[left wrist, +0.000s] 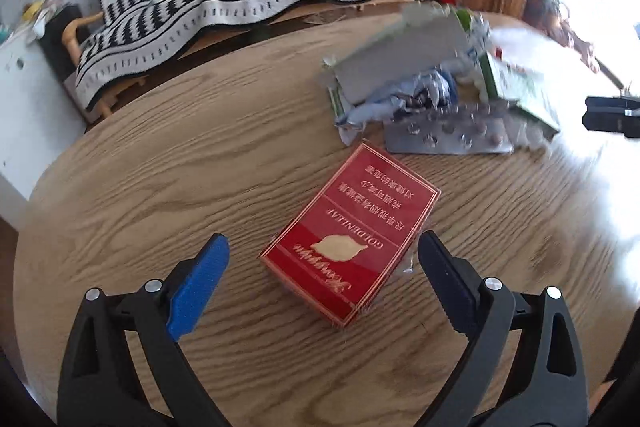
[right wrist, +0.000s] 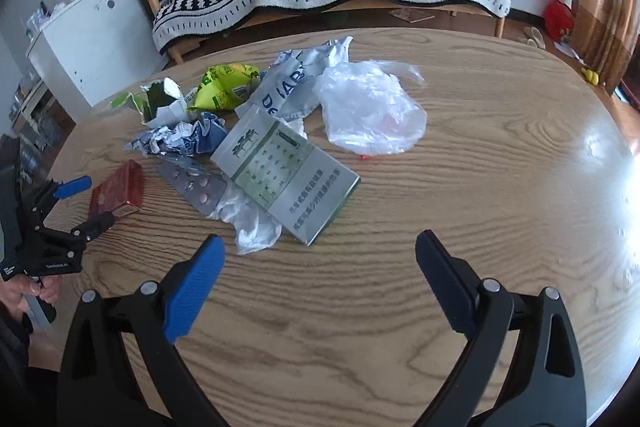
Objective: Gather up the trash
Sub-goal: 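Grasp the red cigarette box with the left tool while the right tool grasps the white-green cigarette box, then carry both boxes over the bin and open both tools to drop them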
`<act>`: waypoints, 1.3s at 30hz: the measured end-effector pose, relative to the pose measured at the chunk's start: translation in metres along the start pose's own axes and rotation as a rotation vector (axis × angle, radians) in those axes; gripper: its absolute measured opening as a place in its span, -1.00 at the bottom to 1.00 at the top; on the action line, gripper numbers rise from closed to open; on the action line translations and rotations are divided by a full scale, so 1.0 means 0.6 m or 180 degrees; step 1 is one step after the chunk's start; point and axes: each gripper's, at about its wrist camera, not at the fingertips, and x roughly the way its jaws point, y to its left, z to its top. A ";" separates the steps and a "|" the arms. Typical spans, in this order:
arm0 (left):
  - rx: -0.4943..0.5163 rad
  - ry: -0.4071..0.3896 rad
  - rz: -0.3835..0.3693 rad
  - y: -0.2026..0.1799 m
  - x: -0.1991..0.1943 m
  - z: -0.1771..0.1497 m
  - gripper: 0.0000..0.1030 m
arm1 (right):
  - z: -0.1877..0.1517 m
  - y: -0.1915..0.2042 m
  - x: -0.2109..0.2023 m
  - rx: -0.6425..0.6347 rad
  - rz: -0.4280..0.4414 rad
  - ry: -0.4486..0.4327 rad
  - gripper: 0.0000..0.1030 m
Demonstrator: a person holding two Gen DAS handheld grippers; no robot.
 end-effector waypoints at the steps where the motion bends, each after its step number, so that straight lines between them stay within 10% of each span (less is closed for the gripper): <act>1: 0.0019 0.0019 0.0004 -0.003 0.005 0.003 0.80 | 0.003 0.000 0.006 -0.0051 -0.0026 -0.0011 0.80; 6: 0.0082 0.0079 0.0107 -0.014 0.020 0.015 0.73 | 0.019 -0.005 0.025 -0.0094 -0.0010 -0.0069 0.80; 11: -0.0013 0.0098 0.0105 -0.018 0.012 0.022 0.18 | 0.035 0.010 0.034 -0.0249 0.0005 -0.0180 0.80; 22: -0.0294 -0.0072 0.0150 -0.020 -0.048 0.029 0.16 | 0.049 0.048 0.089 -0.0807 -0.0151 -0.0126 0.79; 25: -0.0286 -0.0096 0.0150 -0.031 -0.056 0.033 0.16 | 0.050 0.033 0.098 -0.0664 0.0019 -0.0030 0.50; 39: -0.0345 -0.0265 0.0114 -0.084 -0.108 0.056 0.16 | -0.007 0.009 -0.035 -0.0544 0.0222 -0.0250 0.13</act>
